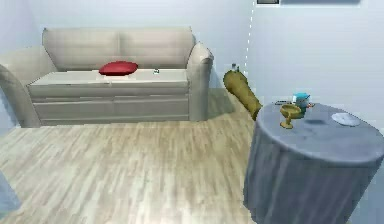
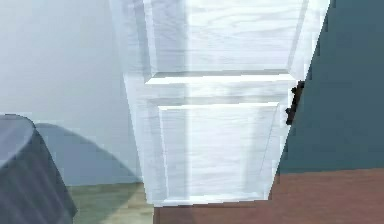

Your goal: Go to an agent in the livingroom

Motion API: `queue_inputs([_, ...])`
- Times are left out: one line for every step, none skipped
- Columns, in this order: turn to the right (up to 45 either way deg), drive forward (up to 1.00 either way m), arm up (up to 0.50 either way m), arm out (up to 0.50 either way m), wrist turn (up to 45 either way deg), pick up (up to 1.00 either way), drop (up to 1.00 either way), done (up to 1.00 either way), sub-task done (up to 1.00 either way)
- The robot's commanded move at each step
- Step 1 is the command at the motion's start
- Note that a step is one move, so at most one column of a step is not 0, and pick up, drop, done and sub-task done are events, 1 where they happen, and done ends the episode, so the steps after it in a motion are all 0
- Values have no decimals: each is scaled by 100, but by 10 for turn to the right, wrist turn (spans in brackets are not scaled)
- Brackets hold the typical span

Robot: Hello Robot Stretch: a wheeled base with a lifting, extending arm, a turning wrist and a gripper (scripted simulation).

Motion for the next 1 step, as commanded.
queue_inputs([0,60,0,0,0,0,0,0,0])
